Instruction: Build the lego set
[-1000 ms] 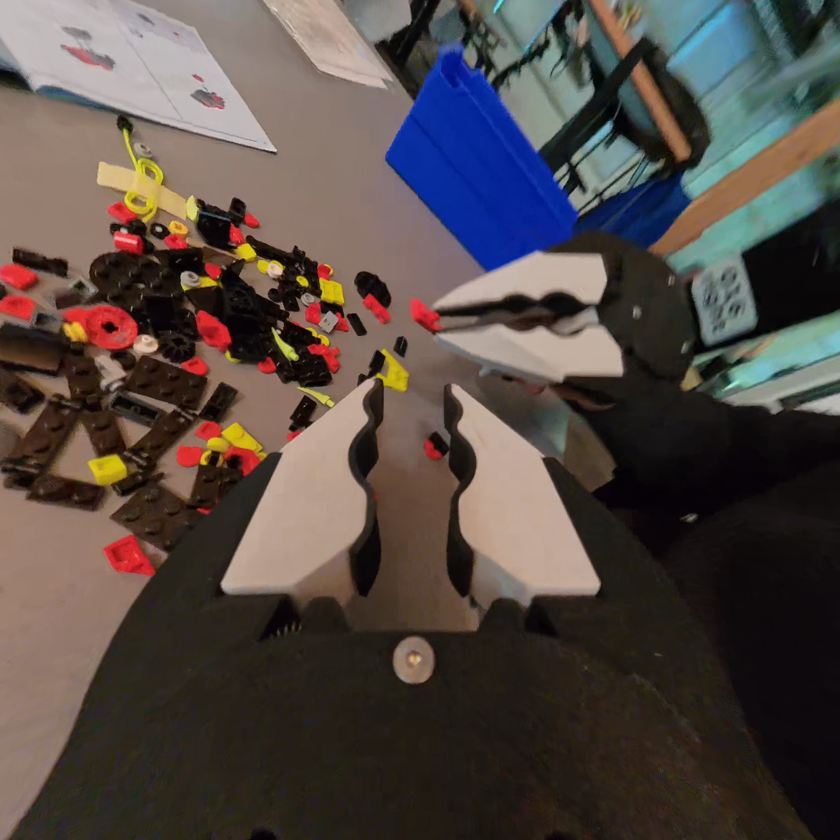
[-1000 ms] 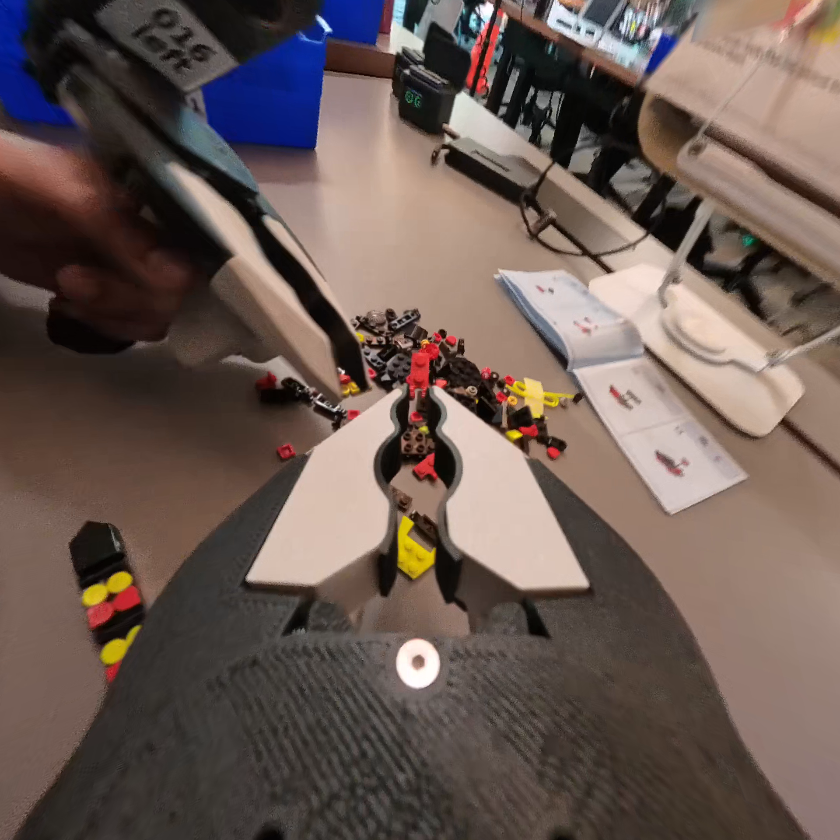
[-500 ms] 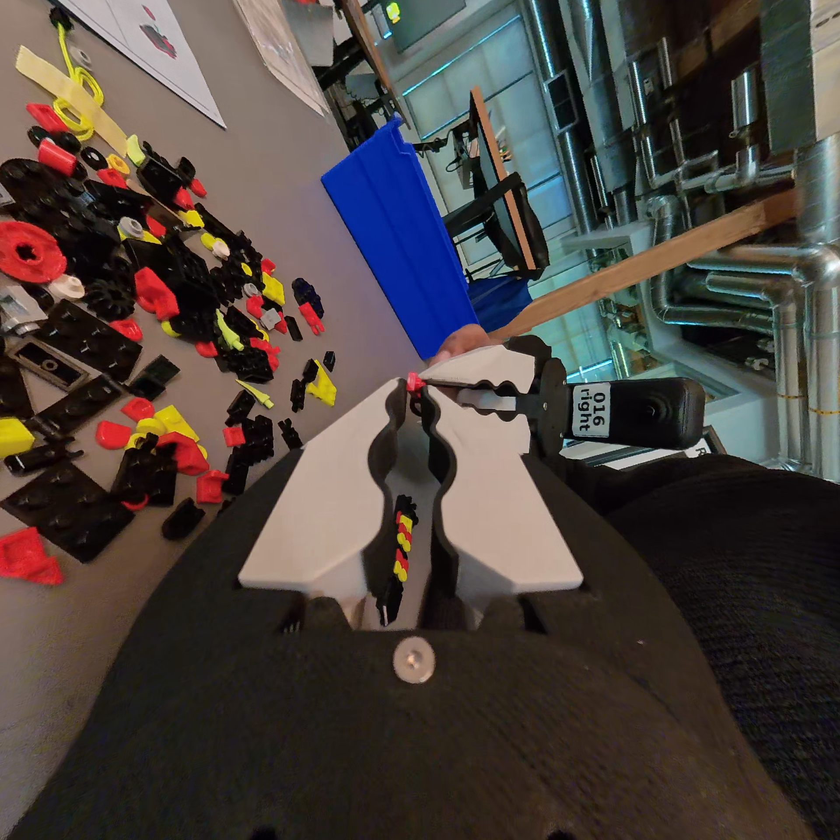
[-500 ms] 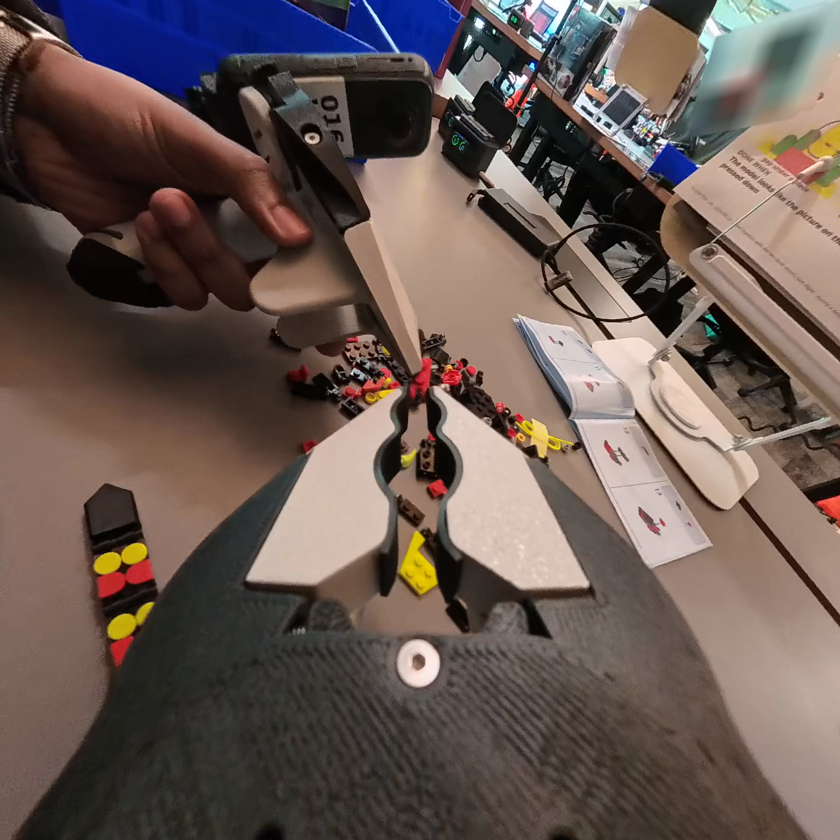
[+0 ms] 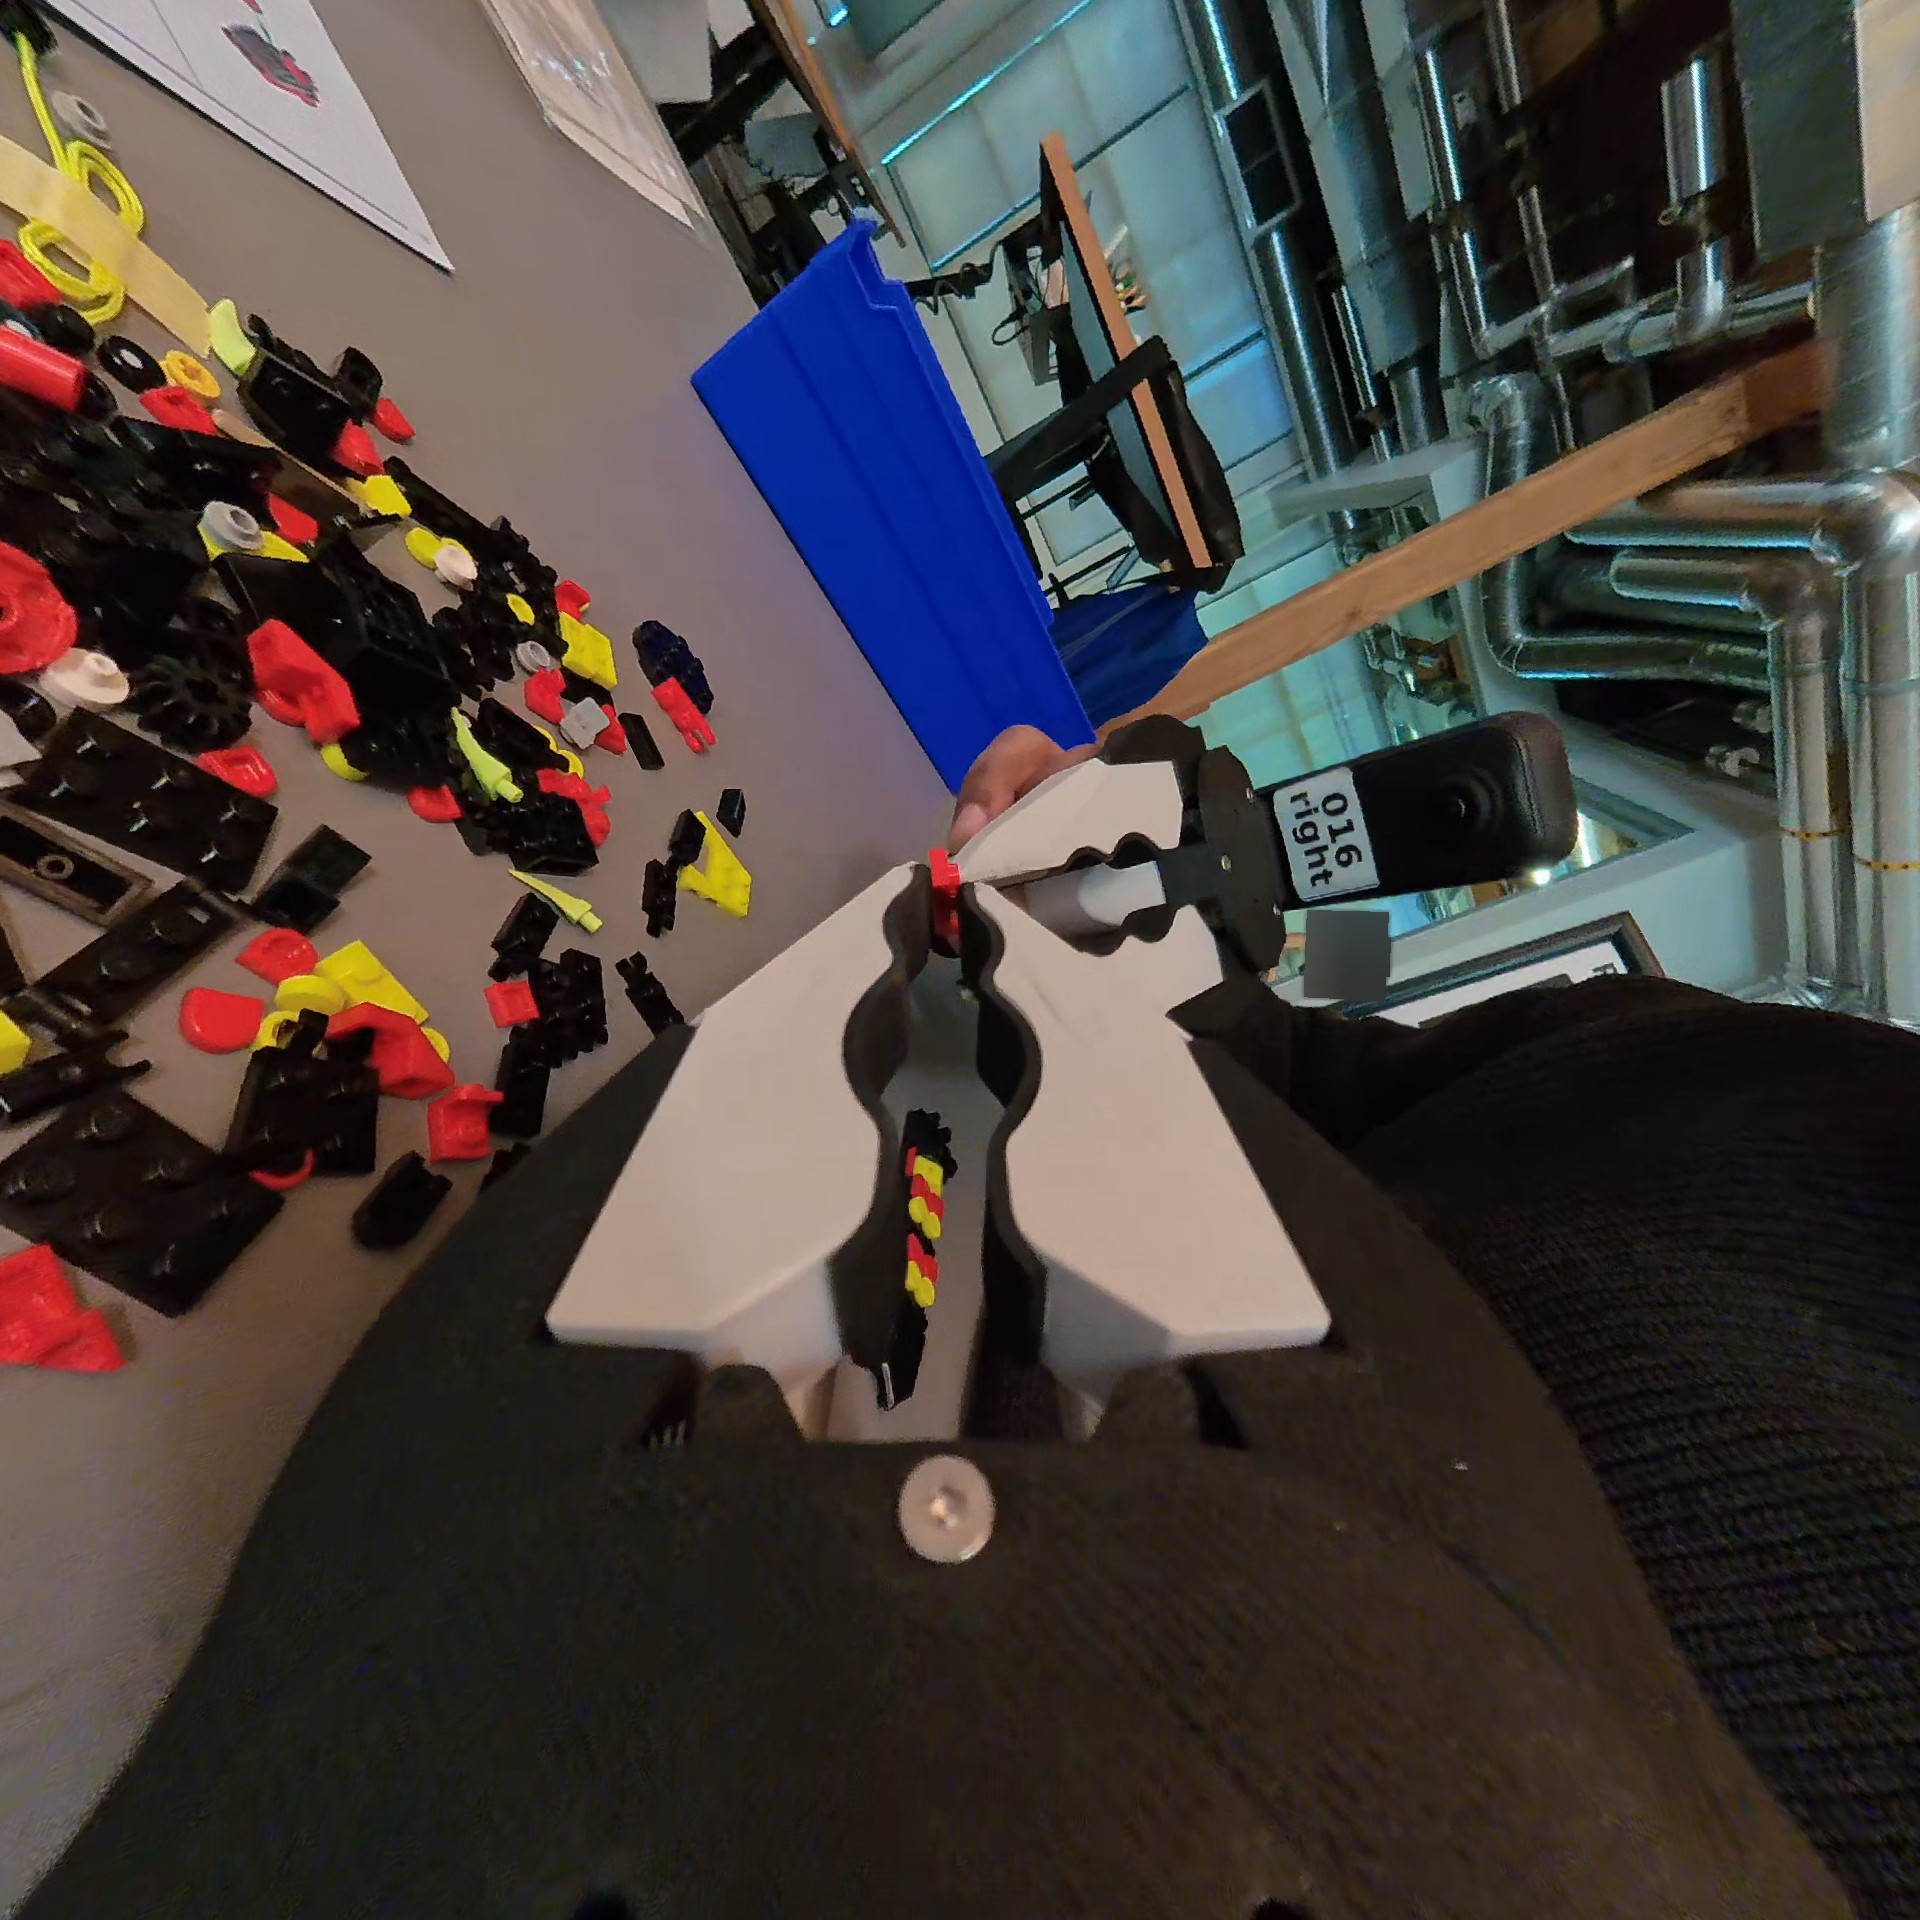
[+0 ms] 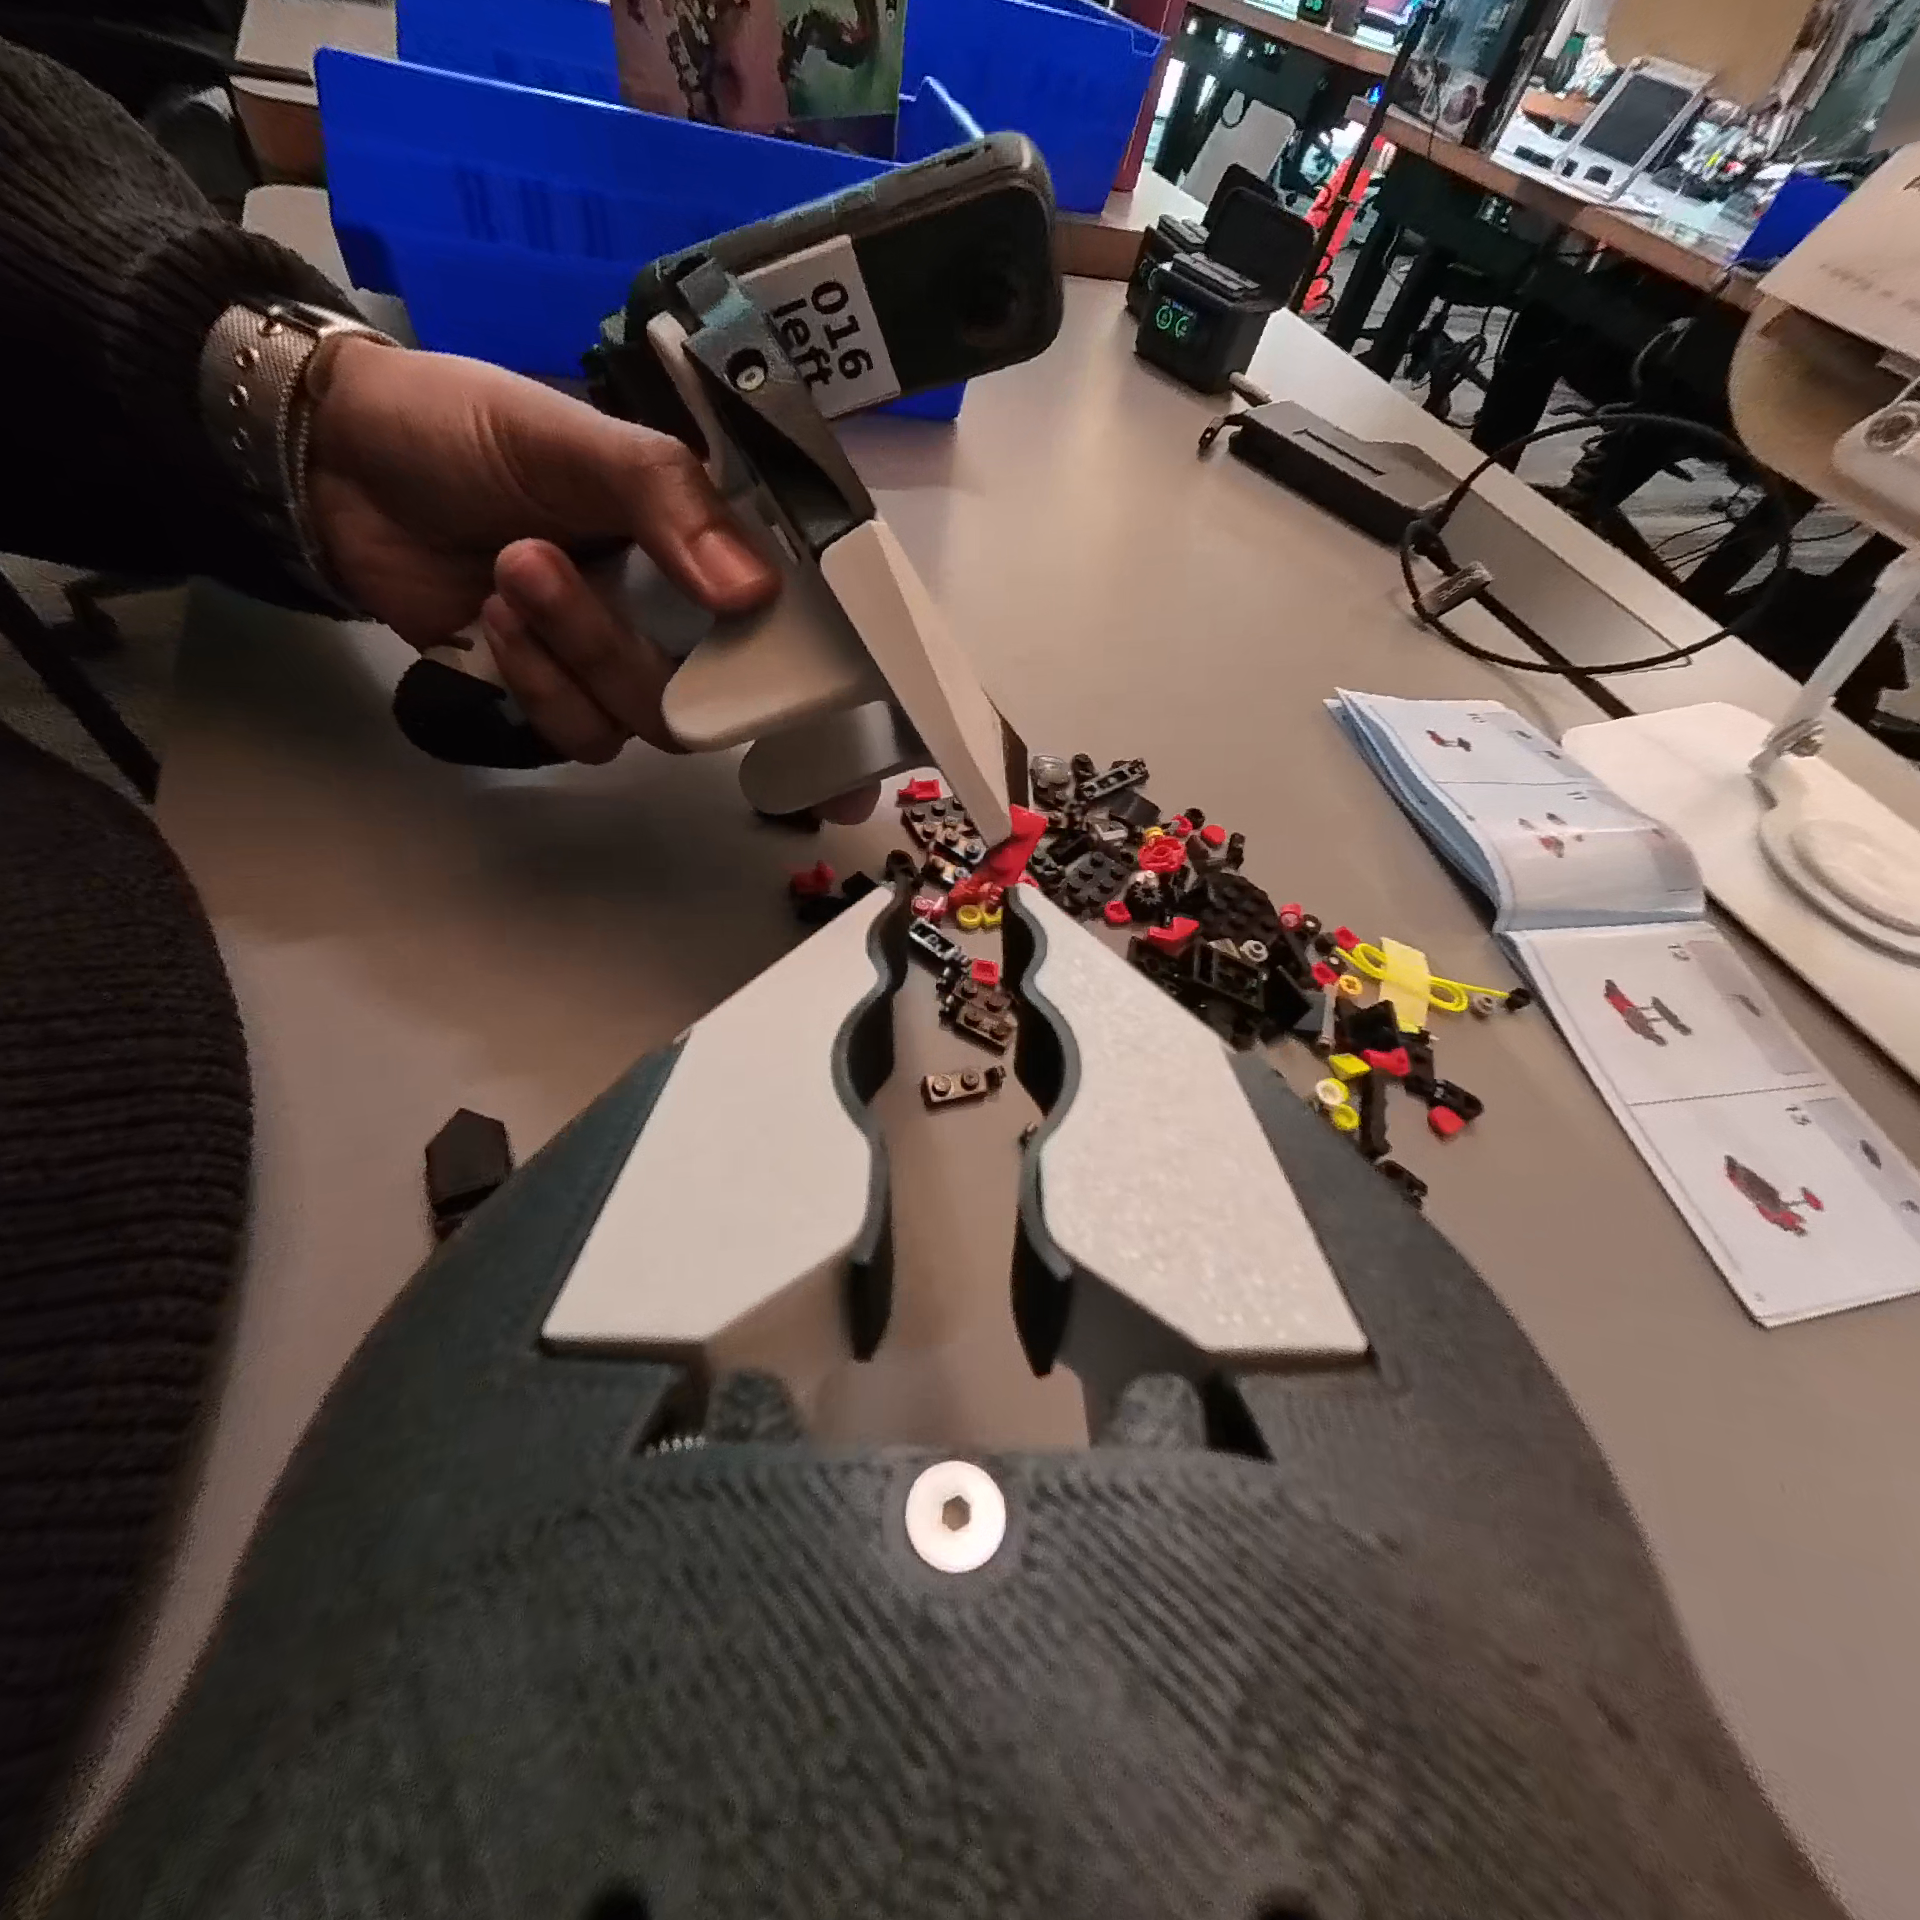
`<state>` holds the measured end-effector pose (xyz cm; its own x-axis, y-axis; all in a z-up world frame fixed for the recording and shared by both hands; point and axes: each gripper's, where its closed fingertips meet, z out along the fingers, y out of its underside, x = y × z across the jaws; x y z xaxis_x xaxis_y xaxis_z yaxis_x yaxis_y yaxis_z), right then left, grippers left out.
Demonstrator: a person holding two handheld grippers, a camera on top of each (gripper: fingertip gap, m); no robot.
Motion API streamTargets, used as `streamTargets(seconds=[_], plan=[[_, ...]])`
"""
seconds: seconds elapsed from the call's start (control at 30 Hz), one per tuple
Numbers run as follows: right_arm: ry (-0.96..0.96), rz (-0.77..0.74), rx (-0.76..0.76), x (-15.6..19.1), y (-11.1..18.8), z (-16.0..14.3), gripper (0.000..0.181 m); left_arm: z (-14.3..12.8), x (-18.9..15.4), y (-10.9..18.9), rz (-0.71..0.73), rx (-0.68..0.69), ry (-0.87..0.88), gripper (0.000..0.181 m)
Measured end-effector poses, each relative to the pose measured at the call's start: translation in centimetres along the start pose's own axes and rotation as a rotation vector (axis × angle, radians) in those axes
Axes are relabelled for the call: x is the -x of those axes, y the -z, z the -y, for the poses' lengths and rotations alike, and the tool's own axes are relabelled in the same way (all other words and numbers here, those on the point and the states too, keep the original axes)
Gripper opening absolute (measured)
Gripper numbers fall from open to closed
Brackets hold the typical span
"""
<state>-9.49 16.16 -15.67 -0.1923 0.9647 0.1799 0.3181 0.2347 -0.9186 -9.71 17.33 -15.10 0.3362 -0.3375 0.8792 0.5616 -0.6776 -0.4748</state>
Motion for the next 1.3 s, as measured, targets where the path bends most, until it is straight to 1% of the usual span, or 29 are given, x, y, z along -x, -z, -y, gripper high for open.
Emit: streamTargets(seconds=[0.13, 0.23, 0.3, 0.37, 0.43, 0.5, 0.63, 0.7, 0.9, 0.93, 0.97, 1.03, 1.1, 1.17, 1.23, 1.3], plan=[[-0.025, 0.006, -0.019, -0.2, 0.2, 0.3, 0.014, 0.0, 0.1, 0.1, 0.005, 0.005, -0.002, 0.002], [-0.077, 0.001, -0.046, -1.0, 0.8, 0.6, 0.014, -0.2, 0.2, 0.1, 0.021, 0.023, -0.034, 0.002], [-0.115, 0.009, -0.052, -1.4, 1.1, 0.5, 0.013, -0.5, 0.4, 0.1, 0.051, 0.059, -0.09, 0.001], [-0.121, 0.035, -0.05, -1.3, 1.3, 0.4, 0.012, -1.6, 0.6, -0.2, 0.075, 0.143, -0.162, 0.002], [-0.068, 0.102, -0.031, -0.1, 1.4, 0.1, 0.013, -3.0, 0.7, -0.4, 0.094, 0.232, -0.218, 0.002], [0.023, 0.174, 0.011, 1.7, 1.5, -0.7, 0.013, -4.4, 0.3, -0.7, 0.069, 0.301, -0.205, 0.002], [0.173, 0.177, 0.072, 3.0, 1.2, -1.8, 0.02, -5.7, 0.1, -0.8, 0.031, 0.367, -0.151, 0.002], [0.192, 0.184, 0.088, 3.3, 1.1, -2.2, 0.02, -5.7, 0.1, -0.8, 0.032, 0.364, -0.146, 0.002], [0.197, 0.159, 0.107, 2.9, 0.8, -2.3, 0.014, -5.3, 0.3, -0.8, 0.032, 0.339, -0.099, 0.002], [0.193, 0.163, 0.116, 2.9, 0.8, -2.5, 0.008, -5.2, 0.5, -0.8, 0.042, 0.332, -0.1, 0.004], [0.189, 0.161, 0.126, 2.8, 0.8, -2.7, 0.008, -5.1, 0.5, -0.8, 0.047, 0.329, -0.105, 0.007], [0.182, 0.151, 0.143, 2.6, 0.7, -3.0, 0.008, -5.1, 0.7, -0.7, 0.059, 0.333, -0.116, 0.005], [0.144, 0.122, 0.171, 2.0, 0.5, -3.5, 0.008, -5.0, 1.0, -0.7, 0.082, 0.332, -0.136, 0.005], [0.023, 0.09, 0.246, 1.1, 0.1, -4.8, 0.008, -4.9, 1.4, -0.7, 0.113, 0.327, -0.165, 0.008], [-0.207, 0.104, 0.339, 0.9, -0.3, -6.5, 0.007, -4.5, 1.8, -0.5, 0.144, 0.315, -0.196, 0.008], [-0.487, 0.165, 0.379, 1.4, -0.6, -7.0, 0.007, -4.3, 2.1, -0.4, 0.17, 0.309, -0.22, 0.007]])
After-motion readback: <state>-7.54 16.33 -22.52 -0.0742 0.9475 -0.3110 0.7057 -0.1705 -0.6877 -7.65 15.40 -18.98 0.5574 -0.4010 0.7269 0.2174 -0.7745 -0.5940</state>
